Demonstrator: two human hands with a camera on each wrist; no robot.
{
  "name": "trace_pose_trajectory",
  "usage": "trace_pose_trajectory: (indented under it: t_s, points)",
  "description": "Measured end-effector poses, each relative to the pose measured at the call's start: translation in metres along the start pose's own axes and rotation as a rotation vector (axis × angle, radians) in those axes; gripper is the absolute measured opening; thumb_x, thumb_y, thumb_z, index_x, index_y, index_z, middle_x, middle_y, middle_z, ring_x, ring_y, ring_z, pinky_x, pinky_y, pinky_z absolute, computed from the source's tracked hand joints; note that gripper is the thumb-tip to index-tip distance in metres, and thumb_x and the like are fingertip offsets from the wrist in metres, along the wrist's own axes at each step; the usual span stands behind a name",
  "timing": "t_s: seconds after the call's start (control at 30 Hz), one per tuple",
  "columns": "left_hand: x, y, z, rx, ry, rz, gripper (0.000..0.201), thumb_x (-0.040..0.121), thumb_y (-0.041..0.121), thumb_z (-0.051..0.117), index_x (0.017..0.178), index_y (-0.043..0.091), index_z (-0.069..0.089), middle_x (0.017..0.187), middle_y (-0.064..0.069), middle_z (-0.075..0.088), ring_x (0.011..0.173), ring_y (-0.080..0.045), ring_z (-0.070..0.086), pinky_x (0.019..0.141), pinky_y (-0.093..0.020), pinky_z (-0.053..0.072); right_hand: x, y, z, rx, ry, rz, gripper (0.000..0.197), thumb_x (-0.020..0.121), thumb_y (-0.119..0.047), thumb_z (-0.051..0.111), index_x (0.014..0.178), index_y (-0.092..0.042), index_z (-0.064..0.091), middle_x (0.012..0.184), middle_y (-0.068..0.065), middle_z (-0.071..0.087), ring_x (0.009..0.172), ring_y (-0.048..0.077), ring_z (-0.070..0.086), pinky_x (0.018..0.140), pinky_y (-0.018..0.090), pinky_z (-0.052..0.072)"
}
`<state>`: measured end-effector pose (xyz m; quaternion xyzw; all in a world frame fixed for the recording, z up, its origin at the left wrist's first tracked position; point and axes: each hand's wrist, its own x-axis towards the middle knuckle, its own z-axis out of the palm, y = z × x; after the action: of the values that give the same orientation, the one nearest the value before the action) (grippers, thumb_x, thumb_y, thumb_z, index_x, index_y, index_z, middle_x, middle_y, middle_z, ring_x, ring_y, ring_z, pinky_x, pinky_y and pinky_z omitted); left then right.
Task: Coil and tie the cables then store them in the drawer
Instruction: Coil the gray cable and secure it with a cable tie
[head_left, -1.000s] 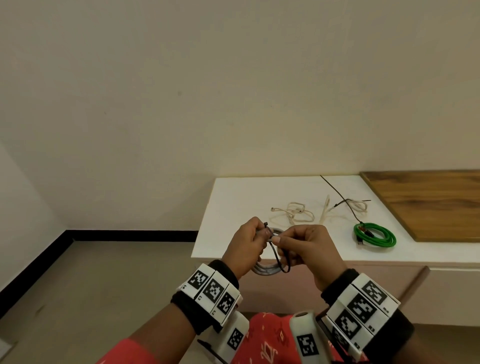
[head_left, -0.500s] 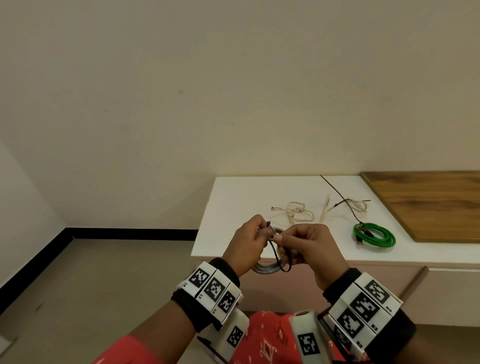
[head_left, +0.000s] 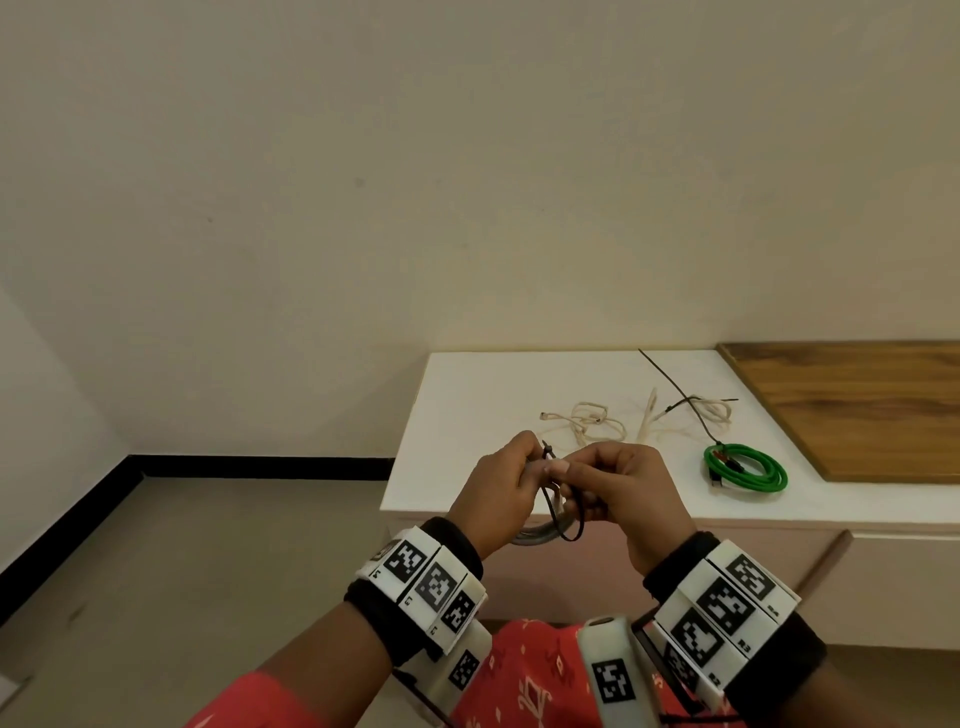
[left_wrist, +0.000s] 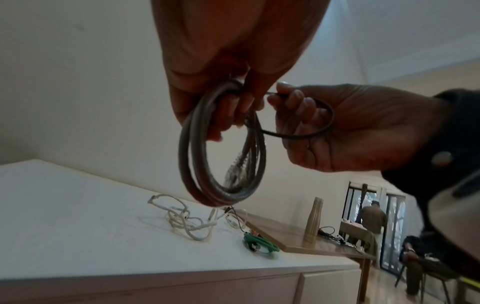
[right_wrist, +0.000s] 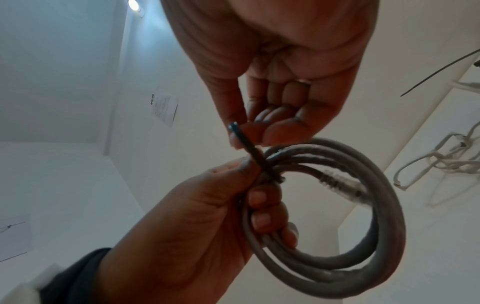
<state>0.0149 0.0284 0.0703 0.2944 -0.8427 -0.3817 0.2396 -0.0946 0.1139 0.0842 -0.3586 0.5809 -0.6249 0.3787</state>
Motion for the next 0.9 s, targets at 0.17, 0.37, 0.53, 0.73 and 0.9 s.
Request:
trace_pose_trajectory:
  t_s: [0.17, 0.37, 0.53, 0.73, 0.9]
  points:
    - [-0.005, 0.007, 0.003, 0.327, -0.042, 0.165, 0.015, 0.096, 0.018, 0.037, 0.104, 0.008, 0.046, 0.087, -0.012, 0.065, 0.072, -0.025, 0.057, 0.065, -0.033, 0.042, 0.005, -0.001, -0.004, 0.066, 0.069, 0.008, 0.009, 0.078, 0.001, 0.065, 0.077, -0.002, 0.057, 0.042, 0.0, 0.059, 0.035, 0.009, 0.054, 0.039, 0.017, 0.046]
    - [-0.005, 0.01, 0.004, 0.396, -0.085, 0.223, 0.036, 0.09, 0.03, 0.033, 0.118, 0.01, 0.045, 0.101, -0.012, 0.067, 0.088, -0.03, 0.062, 0.077, -0.044, 0.048, 0.011, -0.002, -0.016, -0.052, -0.021, 0.061, 0.008, 0.082, -0.011, 0.063, 0.077, -0.005, 0.063, 0.054, 0.0, 0.056, 0.046, 0.008, 0.052, 0.045, 0.016, 0.041]
    - [-0.007, 0.011, 0.008, 0.378, -0.144, 0.229, 0.021, 0.094, 0.026, 0.038, 0.1, 0.007, 0.045, 0.095, -0.015, 0.066, 0.082, -0.034, 0.059, 0.071, -0.04, 0.043, 0.021, -0.008, -0.024, -0.035, -0.003, 0.022, 0.021, 0.088, -0.01, 0.054, 0.067, -0.012, 0.052, 0.066, 0.003, 0.054, 0.064, 0.013, 0.054, 0.06, 0.023, 0.042]
    - [-0.01, 0.013, 0.009, 0.199, -0.149, 0.152, 0.029, 0.09, 0.031, 0.032, 0.094, 0.006, 0.047, 0.093, -0.013, 0.068, 0.082, -0.028, 0.061, 0.074, -0.037, 0.045, 0.033, -0.039, -0.05, 0.072, 0.106, -0.159, 0.023, 0.089, -0.006, 0.051, 0.067, -0.011, 0.057, 0.064, 0.001, 0.065, 0.066, 0.013, 0.06, 0.064, 0.018, 0.052]
    - [-0.008, 0.011, 0.01, 0.119, -0.116, 0.094, 0.009, 0.096, 0.016, 0.04, 0.087, 0.016, 0.043, 0.096, -0.013, 0.068, 0.075, -0.017, 0.054, 0.068, -0.026, 0.038, 0.02, -0.016, -0.037, -0.025, -0.007, -0.008, 0.012, 0.088, -0.014, 0.055, 0.09, -0.005, 0.063, 0.082, 0.008, 0.066, 0.077, 0.016, 0.063, 0.076, 0.027, 0.051]
